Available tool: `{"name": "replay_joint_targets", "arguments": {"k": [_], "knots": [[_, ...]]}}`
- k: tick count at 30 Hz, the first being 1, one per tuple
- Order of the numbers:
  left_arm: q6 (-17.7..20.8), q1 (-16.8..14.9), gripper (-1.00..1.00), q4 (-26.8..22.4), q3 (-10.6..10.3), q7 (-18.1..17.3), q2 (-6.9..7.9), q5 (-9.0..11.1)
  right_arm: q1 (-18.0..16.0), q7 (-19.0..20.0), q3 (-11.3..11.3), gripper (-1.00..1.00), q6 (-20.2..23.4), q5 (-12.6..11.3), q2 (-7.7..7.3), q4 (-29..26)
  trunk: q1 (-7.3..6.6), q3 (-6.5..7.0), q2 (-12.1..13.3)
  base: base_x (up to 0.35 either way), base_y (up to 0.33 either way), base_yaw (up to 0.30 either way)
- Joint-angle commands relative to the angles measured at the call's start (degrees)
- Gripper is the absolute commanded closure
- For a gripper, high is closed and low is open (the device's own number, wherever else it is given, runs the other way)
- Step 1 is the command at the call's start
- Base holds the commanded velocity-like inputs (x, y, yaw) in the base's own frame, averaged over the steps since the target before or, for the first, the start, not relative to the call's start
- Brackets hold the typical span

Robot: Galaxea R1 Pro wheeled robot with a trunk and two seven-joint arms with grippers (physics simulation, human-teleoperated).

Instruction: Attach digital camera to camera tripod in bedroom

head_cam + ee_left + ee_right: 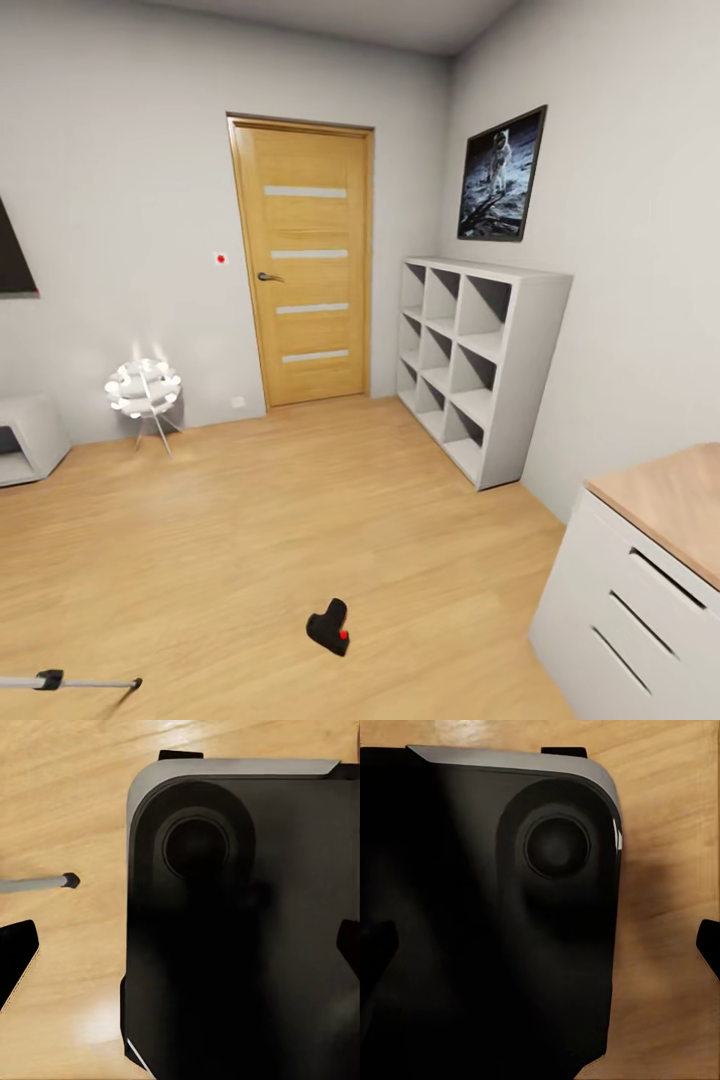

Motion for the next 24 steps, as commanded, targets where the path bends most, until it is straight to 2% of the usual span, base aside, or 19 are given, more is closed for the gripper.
{"name": "replay_joint_targets", "arguments": {"k": [1, 10, 24], "knots": [[-0.2, 0.0, -1.00, 0.1, 0.3, 0.0, 0.00, 0.1, 0.0, 0.0, 0.0, -1.00, 0.0, 0.0, 0.01, 0.0, 0.03, -0.06, 0.0, 0.309, 0.019, 0.008], [-0.2, -0.2, -1.00, 0.1, 0.3, 0.0, -0.11, 0.1, 0.0, -0.1, 0.0, -1.00, -0.1, 0.0, 0.01, 0.0, 0.03, -0.06, 0.0, 0.315, 0.006, -0.050], [-0.2, -0.7, -1.00, 0.1, 0.3, 0.0, -0.15, 0.1, 0.0, -0.1, 0.0, -1.00, -0.2, 0.0, 0.02, 0.0, 0.03, -0.06, 0.0, 0.320, -0.057, -0.229]]}}
